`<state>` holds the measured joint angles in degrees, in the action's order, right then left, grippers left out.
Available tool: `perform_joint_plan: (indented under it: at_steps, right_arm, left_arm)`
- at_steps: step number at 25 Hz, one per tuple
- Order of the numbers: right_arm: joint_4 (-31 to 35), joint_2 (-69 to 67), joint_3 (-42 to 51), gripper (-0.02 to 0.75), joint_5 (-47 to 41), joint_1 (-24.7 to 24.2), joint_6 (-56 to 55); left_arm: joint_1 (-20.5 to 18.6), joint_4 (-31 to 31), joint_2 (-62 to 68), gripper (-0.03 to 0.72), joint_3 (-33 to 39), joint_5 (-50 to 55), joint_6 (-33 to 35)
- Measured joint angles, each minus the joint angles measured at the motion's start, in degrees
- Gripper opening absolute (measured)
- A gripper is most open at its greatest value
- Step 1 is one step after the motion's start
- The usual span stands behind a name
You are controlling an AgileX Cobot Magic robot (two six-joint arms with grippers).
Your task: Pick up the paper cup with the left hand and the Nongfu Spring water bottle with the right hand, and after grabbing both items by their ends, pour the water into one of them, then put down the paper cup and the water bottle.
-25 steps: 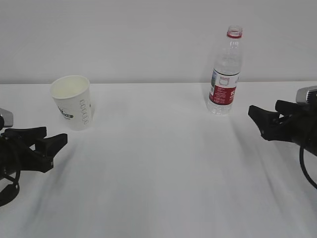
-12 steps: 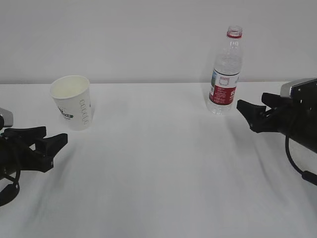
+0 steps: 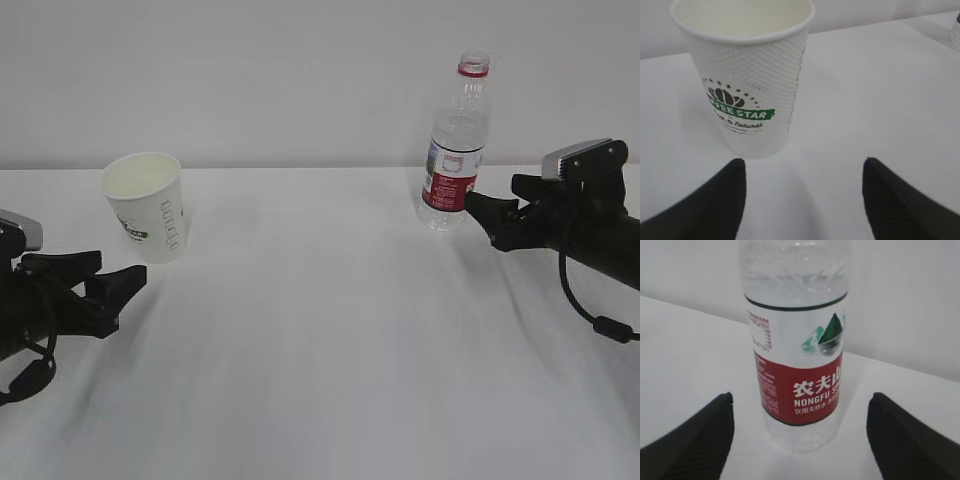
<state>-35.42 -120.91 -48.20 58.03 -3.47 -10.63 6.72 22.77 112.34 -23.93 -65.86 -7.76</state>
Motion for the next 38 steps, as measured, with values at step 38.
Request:
perform_joint_plan:
  at_steps: [38]
  right_arm:
    - [-1.24,-10.30,-16.88,0.674,-5.37,4.74,-9.73]
  left_arm:
    - [0.00,-0.11,0.63,0.578,-0.84,0.00,0.00]
